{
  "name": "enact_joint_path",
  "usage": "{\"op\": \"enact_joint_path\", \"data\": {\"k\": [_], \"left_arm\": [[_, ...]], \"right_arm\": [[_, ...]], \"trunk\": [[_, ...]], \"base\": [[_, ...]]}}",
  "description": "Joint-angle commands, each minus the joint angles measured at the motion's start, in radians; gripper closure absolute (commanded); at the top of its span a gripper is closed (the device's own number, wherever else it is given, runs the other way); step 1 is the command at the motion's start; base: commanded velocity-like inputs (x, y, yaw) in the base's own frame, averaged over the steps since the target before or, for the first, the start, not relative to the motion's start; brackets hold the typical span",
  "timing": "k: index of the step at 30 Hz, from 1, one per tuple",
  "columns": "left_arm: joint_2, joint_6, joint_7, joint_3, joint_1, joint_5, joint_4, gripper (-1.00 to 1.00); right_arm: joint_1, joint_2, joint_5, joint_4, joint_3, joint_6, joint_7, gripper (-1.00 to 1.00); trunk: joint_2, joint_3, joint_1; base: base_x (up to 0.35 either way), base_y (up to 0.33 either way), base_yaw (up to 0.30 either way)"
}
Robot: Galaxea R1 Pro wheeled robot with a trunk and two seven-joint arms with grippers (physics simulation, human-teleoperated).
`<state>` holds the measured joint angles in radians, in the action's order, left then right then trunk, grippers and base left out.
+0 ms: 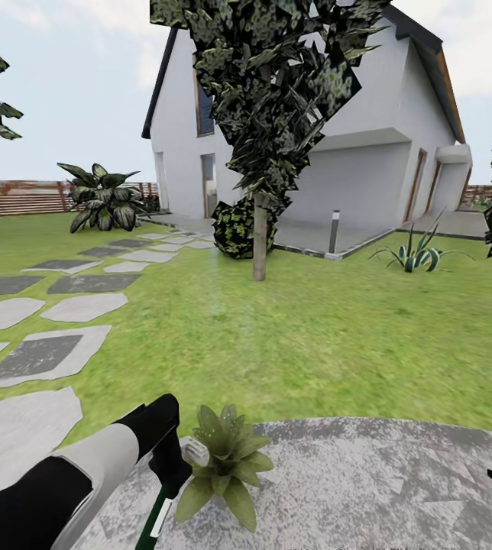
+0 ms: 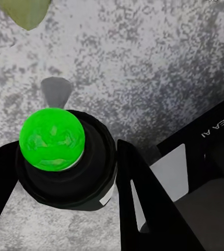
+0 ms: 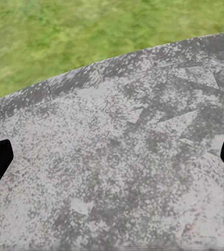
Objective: Pick up the pesticide atomizer in the garden and spray insectifuge to fully cover both potted plants in the garden.
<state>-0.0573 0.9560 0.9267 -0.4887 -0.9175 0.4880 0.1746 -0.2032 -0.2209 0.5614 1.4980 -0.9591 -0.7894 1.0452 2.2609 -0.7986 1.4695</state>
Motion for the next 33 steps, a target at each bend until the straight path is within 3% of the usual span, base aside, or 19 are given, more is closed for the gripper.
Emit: {"op": "enact_joint_path", "data": {"k": [1,19,24,32,33], "left_arm": [[0.0,0.005,0.009,0.003,-0.001,0.011,0.002,1.0],[-0.003,0.004,0.011,0.003,0.003,0.008,0.003,1.0],[-0.002,-0.013,0.01,0.003,0.062,0.009,0.002,1.0],[0.001,-0.043,0.01,0.008,0.066,0.008,0.007,1.0],[-0.002,-0.041,0.011,0.01,0.066,0.008,0.038,1.0]], "right_arm": [[-0.001,0.0,0.009,0.001,-0.001,-0.004,0.01,-1.0],[-0.002,0.001,0.009,0.001,-0.001,-0.004,0.009,-1.0],[-0.002,0.001,0.009,0.001,-0.001,-0.004,0.01,-1.0],[-0.002,0.001,0.009,0.001,-0.002,-0.004,0.01,-1.0],[-0.002,-0.004,0.008,0.001,-0.004,-0.004,0.01,-1.0]], "trunk": [[0.001,-0.001,0.0],[0.001,-0.001,0.0],[0.001,-0.001,0.0],[0.001,-0.001,0.0],[0.001,-0.001,0.0]], "base": [[0.0,0.0,-0.234],[0.0,0.0,-0.054],[0.0,0.0,0.0],[0.0,0.0,0.0],[0.0,0.0,0.0]]}}
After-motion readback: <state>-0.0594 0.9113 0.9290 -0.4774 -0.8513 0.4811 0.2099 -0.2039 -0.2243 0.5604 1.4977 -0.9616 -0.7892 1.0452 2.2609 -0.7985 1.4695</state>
